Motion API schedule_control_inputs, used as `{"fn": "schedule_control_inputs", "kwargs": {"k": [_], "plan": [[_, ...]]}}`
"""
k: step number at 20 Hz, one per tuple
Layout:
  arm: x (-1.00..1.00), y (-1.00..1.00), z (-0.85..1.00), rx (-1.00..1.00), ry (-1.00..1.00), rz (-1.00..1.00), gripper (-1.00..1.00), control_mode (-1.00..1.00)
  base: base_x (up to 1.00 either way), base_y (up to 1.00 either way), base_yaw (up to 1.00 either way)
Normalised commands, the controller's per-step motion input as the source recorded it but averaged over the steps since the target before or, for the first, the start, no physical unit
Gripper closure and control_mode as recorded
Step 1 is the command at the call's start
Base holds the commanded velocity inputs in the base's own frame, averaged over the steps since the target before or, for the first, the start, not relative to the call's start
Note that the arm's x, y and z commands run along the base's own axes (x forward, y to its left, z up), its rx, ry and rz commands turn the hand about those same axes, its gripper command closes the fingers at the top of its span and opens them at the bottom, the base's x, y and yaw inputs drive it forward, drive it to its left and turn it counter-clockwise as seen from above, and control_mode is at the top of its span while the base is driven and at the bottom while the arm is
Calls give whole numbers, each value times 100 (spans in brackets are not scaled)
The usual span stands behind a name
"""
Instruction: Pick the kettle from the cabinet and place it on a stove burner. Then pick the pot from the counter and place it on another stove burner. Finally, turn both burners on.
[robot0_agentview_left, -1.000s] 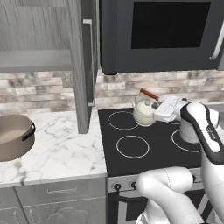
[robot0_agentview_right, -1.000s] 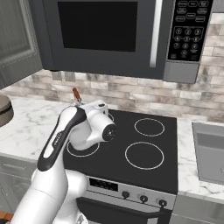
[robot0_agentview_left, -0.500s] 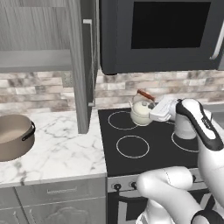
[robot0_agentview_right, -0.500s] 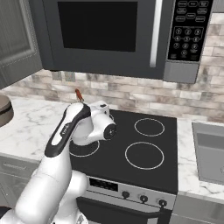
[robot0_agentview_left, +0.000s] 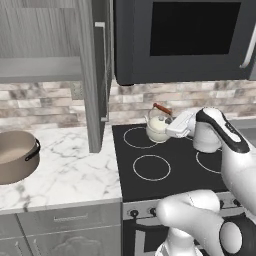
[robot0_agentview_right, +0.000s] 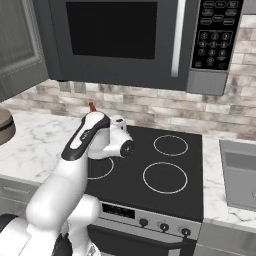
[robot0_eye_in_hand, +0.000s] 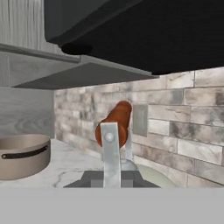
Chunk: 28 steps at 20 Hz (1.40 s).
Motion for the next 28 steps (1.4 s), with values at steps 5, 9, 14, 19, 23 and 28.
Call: {"fn": "schedule_control_inputs", "kwargs": {"k": [5, 9, 14, 19, 23, 28], "plan": [[30, 0, -17, 0, 0, 0, 100, -100, 0, 0, 0], [30, 1, -19, 0, 0, 0, 100, -100, 0, 0, 0], [30, 2, -20, 0, 0, 0, 100, -100, 0, 0, 0], [28, 2, -20, 0, 0, 0, 100, -100, 0, 0, 0], [27, 1, -22, 0, 0, 0, 100, -100, 0, 0, 0], [29, 2, -19, 0, 0, 0, 100, -100, 0, 0, 0]]}}
